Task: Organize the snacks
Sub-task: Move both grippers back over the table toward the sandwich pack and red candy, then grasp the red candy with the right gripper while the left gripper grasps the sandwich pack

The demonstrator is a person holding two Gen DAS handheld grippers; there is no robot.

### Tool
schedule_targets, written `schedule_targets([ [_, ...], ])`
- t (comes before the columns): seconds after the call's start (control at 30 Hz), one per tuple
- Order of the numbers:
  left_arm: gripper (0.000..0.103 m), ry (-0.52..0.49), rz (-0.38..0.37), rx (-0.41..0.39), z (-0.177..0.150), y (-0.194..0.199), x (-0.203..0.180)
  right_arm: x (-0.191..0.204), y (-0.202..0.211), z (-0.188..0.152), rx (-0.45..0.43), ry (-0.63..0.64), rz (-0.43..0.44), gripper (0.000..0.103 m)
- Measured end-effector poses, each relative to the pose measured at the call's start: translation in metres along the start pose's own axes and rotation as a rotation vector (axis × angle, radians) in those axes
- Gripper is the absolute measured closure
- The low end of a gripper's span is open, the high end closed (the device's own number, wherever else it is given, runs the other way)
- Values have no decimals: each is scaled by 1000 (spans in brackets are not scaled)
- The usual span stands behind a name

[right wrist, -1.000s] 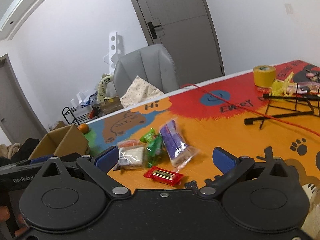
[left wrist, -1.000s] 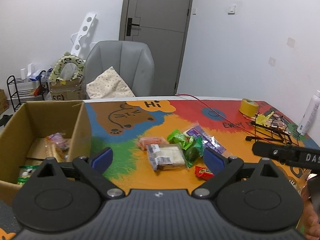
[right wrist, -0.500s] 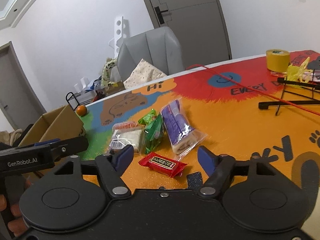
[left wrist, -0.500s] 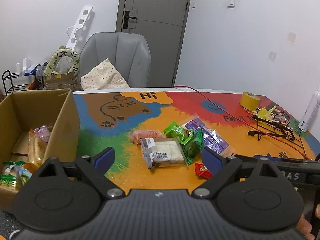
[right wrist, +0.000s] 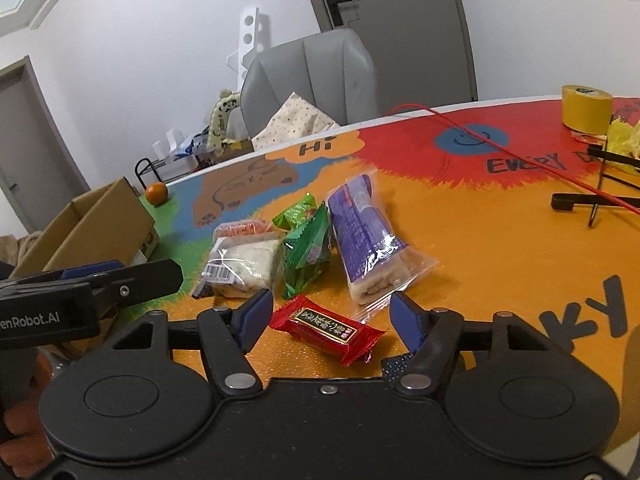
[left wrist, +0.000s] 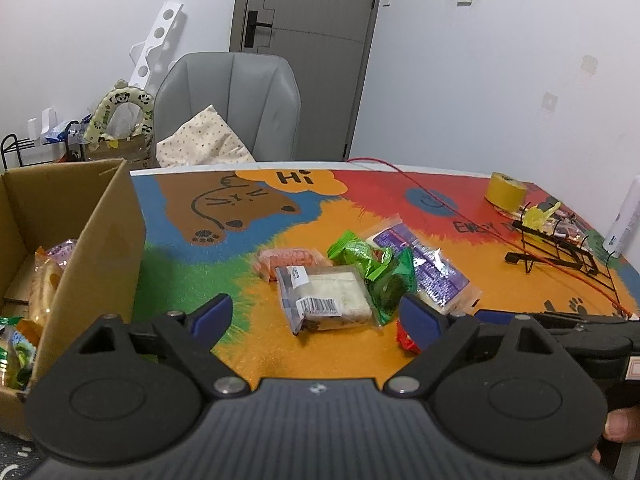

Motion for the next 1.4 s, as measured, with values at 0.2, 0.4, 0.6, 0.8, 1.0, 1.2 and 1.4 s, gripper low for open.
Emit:
schedule_targets([
  [0.2, 13, -2, 14, 21, -3, -9, 2, 0, -8, -10, 28, 33, -20, 53],
  [0.4, 13, -12, 15, 27, -2, -18, -5, -11, 2, -13, 22, -14, -28, 84],
  [0.6, 13, -31, 18, 35, -2, -30, -14, -15, 7, -14, 14, -48, -20, 85],
  [0.8, 13, -51, 34, 44, -3, -48, -21, -23, 12, -13, -4, -84, -34, 85],
  [1.0, 13, -57, 42, 45, -2, -61, -27, -26, 12, -13, -15, -98, -48, 85],
  [1.2, 13, -63, 59, 59, -6, -74, -32, -23, 11, -13, -20, -98, -80, 85],
  [1.4, 21, -90, 89, 50, -14, -79, -31, -20, 9, -13, -23, -78, -100, 81],
])
Point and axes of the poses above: each gripper's, at about its wrist camera, not at the fingertips, and y roughly against the way its jaws point, x to its left, z to its top, the point moved 8 cm from there along -y, roughly the way its jaws point, and after that the axes turned 12 degrees about z, right-handed, at the moved point
